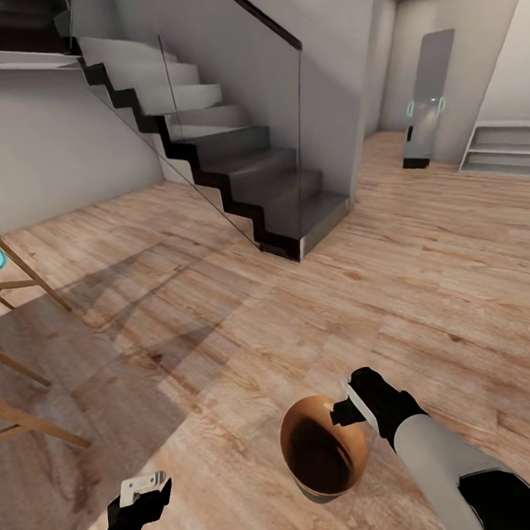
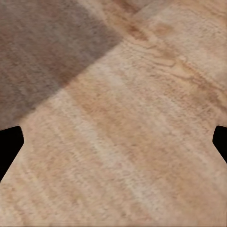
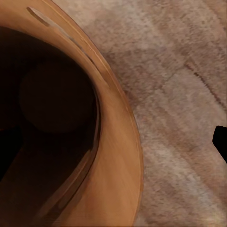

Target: Put the three can of soda from the living room inside the tash can in the kitchen.

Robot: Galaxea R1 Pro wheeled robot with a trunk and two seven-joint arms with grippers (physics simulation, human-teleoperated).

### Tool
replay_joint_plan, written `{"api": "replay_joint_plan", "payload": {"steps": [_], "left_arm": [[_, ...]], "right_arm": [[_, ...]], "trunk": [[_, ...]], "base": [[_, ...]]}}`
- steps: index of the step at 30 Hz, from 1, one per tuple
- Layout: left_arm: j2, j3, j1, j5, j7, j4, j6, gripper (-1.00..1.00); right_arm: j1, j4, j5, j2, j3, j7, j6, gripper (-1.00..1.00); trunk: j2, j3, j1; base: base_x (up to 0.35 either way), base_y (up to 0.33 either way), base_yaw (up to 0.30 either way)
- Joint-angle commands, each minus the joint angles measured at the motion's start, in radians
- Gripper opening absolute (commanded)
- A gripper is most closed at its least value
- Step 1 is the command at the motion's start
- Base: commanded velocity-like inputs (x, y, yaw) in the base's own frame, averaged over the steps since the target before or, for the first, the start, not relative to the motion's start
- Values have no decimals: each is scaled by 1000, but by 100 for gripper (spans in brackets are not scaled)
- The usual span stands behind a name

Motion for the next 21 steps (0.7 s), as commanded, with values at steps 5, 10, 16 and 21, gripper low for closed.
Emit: {"api": "replay_joint_plan", "payload": {"steps": [5,10,16,21], "left_arm": [[0,0,0,-1,0,0,1,100],[0,0,0,-1,-1,0,1,100],[0,0,0,0,-1,0,1,100],[0,0,0,0,0,0,0,100]], "right_arm": [[0,0,0,-2,0,0,0,100],[0,1,-1,-5,-1,0,0,100],[1,1,-1,-10,-2,0,0,100],[6,0,-1,-11,-2,1,0,100]], "trunk": [[-1,-19,2],[-2,-39,4],[-4,-62,7],[-4,-62,7]], "base": [[0,0,0],[0,0,0],[0,0,0],[0,0,0]]}}
